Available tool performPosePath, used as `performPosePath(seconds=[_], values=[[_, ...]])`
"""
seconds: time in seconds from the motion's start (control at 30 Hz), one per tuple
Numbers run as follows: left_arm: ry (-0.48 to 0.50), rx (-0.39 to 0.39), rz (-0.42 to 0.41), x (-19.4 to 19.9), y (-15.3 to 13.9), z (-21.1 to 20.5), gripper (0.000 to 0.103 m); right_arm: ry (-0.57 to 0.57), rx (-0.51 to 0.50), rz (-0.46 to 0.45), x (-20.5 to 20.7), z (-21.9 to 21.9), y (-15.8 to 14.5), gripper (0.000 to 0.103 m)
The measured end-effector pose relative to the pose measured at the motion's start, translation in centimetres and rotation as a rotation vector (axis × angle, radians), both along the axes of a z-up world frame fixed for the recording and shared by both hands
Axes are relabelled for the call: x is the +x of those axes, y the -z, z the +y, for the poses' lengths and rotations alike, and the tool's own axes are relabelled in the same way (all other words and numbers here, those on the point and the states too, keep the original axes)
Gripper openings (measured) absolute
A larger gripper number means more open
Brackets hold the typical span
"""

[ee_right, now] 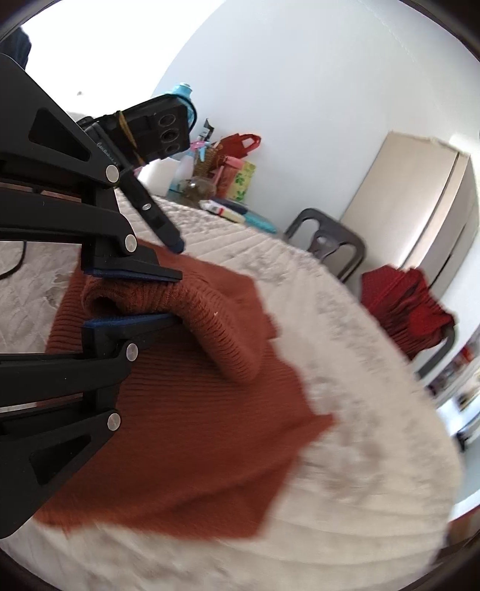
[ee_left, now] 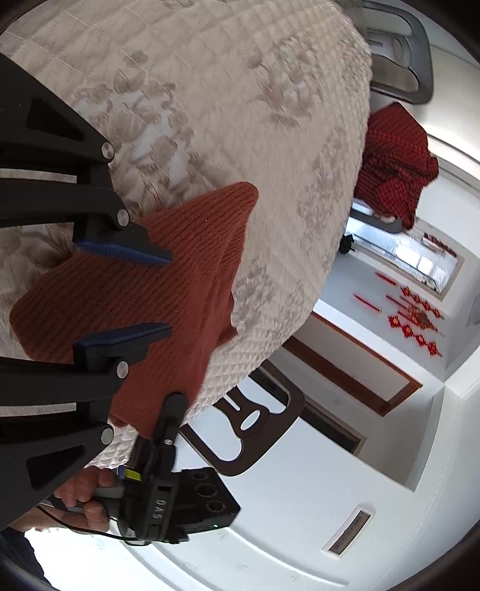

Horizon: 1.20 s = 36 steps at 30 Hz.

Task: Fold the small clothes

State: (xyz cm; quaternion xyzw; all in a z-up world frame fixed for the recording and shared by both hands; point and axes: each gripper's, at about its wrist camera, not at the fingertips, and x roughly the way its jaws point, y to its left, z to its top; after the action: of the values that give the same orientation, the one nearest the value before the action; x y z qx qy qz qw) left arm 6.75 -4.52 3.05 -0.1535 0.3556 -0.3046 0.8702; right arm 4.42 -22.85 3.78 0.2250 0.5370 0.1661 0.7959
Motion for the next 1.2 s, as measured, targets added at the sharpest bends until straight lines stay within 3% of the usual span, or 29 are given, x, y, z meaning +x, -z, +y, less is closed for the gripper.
performPosePath(seconds=[0.2,0.27,0.37,0.43,0.57,0.63,0.67,0.73,0.8,1.0,1.2], values=[[0.094,0.026,-0.019,-0.2,0.1,-3.0,0.035,0.042,-0.086,-0.096,-1.1,-3.6,-3.1,0.016],[0.107,0.044,-0.031,-0.4,0.2,-3.7,0.035,0.063,-0.111,-0.09,-1.7,-4.5,-3.0,0.015],[0.114,0.051,-0.036,-0.5,0.3,-4.0,0.038,0.122,-0.165,-0.053,-3.4,-6.8,-2.1,0.003],[0.113,0.045,-0.032,-0.6,0.4,-3.8,0.038,0.157,-0.186,-0.039,-4.1,-8.0,-1.7,0.003],[0.103,0.037,-0.022,-0.6,0.6,-3.5,0.038,0.215,-0.144,-0.012,-4.9,-9.7,-1.3,0.004],[0.097,0.045,-0.024,-0.8,0.6,-3.5,0.038,0.237,-0.068,-0.024,-4.8,-10.0,-1.6,0.004],[0.095,0.05,-0.025,-0.9,0.7,-3.6,0.038,0.236,-0.033,-0.033,-4.7,-9.9,-1.8,0.007],[0.092,0.061,-0.028,-1.0,0.8,-3.6,0.038,0.199,0.022,-0.044,-4.5,-9.0,-2.3,0.022],[0.088,0.067,-0.031,-1.3,0.9,-3.5,0.038,0.151,0.043,-0.022,-4.5,-7.8,-2.2,0.05],[0.09,0.066,-0.032,-1.5,1.0,-3.7,0.038,0.132,0.04,0.083,-4.7,-6.3,-0.3,0.051],[0.092,0.067,-0.035,-1.6,1.1,-3.6,0.038,0.138,0.086,0.089,-3.1,-5.8,0.7,0.05]])
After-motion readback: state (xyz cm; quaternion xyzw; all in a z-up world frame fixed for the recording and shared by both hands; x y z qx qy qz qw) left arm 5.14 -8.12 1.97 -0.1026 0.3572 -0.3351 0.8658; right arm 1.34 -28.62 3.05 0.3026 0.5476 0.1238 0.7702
